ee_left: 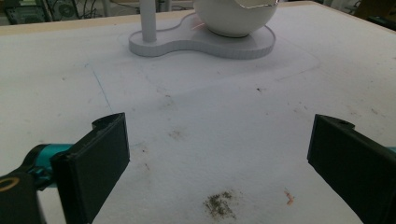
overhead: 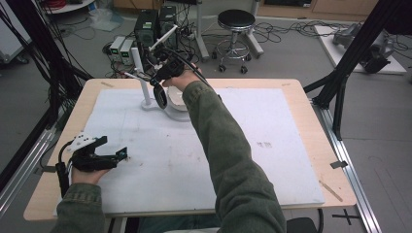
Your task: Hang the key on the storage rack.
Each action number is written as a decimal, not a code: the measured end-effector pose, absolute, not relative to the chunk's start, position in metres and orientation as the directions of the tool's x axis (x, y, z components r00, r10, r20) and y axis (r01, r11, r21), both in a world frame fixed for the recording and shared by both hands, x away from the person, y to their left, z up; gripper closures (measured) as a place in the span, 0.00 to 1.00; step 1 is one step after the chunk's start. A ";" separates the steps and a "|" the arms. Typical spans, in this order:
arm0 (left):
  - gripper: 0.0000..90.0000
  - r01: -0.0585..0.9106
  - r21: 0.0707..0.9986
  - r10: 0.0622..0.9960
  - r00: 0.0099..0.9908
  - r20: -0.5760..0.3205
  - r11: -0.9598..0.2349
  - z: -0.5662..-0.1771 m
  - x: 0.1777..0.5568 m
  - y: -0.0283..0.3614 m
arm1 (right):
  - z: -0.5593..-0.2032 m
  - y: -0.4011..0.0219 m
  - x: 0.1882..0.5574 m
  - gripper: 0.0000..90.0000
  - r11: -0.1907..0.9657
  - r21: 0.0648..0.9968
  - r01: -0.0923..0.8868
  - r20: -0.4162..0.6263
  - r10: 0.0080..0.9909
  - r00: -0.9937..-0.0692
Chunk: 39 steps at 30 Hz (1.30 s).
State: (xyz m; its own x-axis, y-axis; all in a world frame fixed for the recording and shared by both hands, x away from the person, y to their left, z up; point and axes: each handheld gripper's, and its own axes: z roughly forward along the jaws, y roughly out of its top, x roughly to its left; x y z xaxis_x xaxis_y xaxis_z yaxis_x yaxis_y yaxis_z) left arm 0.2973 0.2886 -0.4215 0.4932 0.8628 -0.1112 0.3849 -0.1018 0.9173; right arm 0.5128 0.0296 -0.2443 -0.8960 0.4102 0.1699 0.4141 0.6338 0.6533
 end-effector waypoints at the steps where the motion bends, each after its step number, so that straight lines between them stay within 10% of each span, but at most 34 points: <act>1: 0.07 0.387 0.917 0.863 0.493 -0.112 -0.101 -0.422 0.298 0.289 | -0.242 0.032 0.515 0.92 0.629 0.657 0.416 0.170 0.414 -0.894; 29: 0.07 0.388 0.917 0.867 0.484 -0.119 -0.091 -0.420 0.299 0.293 | -0.253 0.060 0.533 0.89 0.629 0.645 0.434 0.121 0.477 -0.871; 39: 0.07 0.390 0.917 0.864 0.486 -0.129 -0.082 -0.421 0.299 0.292 | -0.254 0.053 0.533 0.50 0.596 0.665 0.449 0.101 0.525 -0.845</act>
State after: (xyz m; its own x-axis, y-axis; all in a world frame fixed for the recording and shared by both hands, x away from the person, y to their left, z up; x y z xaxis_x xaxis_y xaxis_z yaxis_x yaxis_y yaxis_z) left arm 0.2993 0.2923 -0.4207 0.4862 0.8643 -0.1293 0.3899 -0.0821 0.9172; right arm 0.5333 0.0533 -0.2540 -0.8452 0.5248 0.1009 0.4495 0.5960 0.6654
